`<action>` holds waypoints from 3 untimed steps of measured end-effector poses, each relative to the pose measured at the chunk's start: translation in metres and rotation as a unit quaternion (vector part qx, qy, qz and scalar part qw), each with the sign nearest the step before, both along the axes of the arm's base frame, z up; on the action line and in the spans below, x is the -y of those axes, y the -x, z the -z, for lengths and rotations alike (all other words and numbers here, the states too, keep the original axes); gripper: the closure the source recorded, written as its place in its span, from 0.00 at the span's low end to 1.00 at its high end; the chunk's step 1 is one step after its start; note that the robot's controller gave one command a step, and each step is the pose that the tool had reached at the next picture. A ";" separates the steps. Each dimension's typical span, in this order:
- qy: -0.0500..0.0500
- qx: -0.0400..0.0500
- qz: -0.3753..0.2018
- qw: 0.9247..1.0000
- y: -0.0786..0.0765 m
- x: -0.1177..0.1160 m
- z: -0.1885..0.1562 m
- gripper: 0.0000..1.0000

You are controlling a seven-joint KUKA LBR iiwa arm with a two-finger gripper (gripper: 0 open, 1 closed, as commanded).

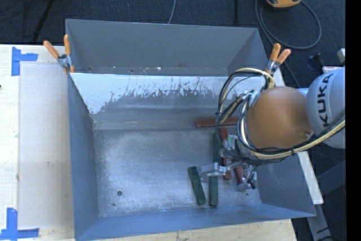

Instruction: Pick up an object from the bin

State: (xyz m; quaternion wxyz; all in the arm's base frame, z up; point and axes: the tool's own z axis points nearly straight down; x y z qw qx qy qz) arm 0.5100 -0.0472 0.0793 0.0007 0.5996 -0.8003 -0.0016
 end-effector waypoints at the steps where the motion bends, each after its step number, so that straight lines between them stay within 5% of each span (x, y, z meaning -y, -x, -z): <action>1: 0.000 0.000 0.000 1.000 0.000 0.000 0.000 0.00; 2: 0.000 0.000 0.036 0.999 -0.019 0.004 0.004 0.00; 3: -0.001 0.003 0.061 0.998 -0.031 0.034 0.006 0.00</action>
Offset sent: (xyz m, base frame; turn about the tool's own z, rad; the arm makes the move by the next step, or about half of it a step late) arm 0.0532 -0.0153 -0.0093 0.1980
